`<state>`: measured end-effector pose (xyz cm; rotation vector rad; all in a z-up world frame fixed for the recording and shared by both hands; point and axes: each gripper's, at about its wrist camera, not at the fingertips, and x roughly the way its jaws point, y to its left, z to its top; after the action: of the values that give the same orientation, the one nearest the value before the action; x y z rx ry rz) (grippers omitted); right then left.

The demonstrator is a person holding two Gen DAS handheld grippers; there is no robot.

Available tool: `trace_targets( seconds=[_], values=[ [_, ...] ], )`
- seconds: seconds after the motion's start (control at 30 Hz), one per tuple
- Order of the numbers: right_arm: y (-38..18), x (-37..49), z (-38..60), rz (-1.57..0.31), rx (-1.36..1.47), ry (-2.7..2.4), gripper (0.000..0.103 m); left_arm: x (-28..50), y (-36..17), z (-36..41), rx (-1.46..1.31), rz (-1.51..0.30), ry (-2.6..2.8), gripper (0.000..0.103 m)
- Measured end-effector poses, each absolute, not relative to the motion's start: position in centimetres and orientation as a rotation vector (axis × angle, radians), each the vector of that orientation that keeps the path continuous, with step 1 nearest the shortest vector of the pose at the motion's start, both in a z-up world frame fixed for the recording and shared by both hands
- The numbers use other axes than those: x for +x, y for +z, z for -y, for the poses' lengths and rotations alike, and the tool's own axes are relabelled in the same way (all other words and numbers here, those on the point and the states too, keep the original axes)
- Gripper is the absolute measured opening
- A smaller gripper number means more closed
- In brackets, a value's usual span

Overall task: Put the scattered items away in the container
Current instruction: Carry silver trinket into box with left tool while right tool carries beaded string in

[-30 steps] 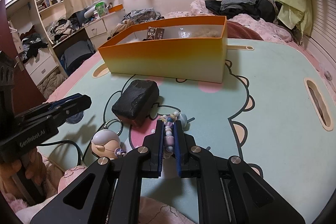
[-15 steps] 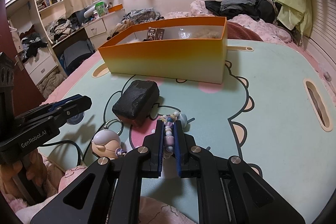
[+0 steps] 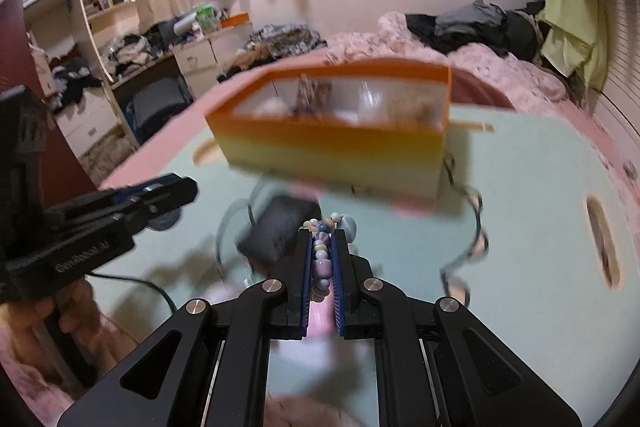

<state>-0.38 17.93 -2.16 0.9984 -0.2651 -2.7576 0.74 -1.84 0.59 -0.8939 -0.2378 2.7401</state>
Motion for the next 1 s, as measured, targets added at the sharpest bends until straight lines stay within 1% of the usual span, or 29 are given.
trace_targets(
  seconds=[0.1,0.23,0.3,0.47,0.57,0.6,0.63,0.67,0.7,0.73,0.83,0.93,1.0],
  values=[
    [0.5,-2.8,-19.0,0.315,0.946,-2.768,0.01,-2.0,2.8,2.4,-0.866,0.267,2.747,0.026],
    [2.9,-7.5,-19.5,0.309,0.971,-2.789,0.01,-6.0,4.8,2.7,-0.853,0.32,2.761,0.026],
    [2.9,-9.8,-19.7,0.333,0.998,-2.792,0.01,-8.3,5.3,2.6,-0.867,0.344,2.769,0.026],
    [0.9,-13.0,-19.7,0.372,1.08,-2.785,0.01,-11.5,4.1,1.5,-0.96,0.316,2.771,0.026],
    [-0.6,-13.6,-20.4,0.453,1.093,-2.784,0.011,-12.0,3.1,1.4,-0.99,0.332,2.749,0.027],
    [-1.0,-13.8,-20.6,0.471,1.098,-2.787,0.012,-12.0,2.8,1.5,-0.996,0.345,2.745,0.028],
    [-1.4,-13.9,-20.9,0.485,1.105,-2.793,0.017,-12.0,2.6,1.5,-1.001,0.358,2.743,0.037],
    [-1.6,-14.0,-21.2,0.493,1.106,-2.798,0.02,-12.0,2.4,1.7,-1.011,0.381,2.745,0.058],
    [-1.6,-14.1,-21.3,0.483,1.098,-2.814,0.021,-11.8,2.2,1.9,-1.006,0.41,2.751,0.066],
    [-1.4,-14.2,-21.4,0.47,1.097,-2.83,0.026,-11.5,2.1,2.0,-0.988,0.434,2.756,0.07],
    [-1.4,-14.9,-22.1,0.456,1.117,-2.852,0.026,-11.2,2.1,2.4,-0.978,0.439,2.765,0.07],
    [-1.7,-15.9,-22.5,0.4,1.171,-2.86,0.026,-10.7,2.2,2.5,-0.969,0.427,2.767,0.07],
    [-2.0,-15.9,-22.7,0.404,1.183,-2.85,0.026,-10.2,2.3,2.6,-0.955,0.413,2.769,0.07]
  ],
)
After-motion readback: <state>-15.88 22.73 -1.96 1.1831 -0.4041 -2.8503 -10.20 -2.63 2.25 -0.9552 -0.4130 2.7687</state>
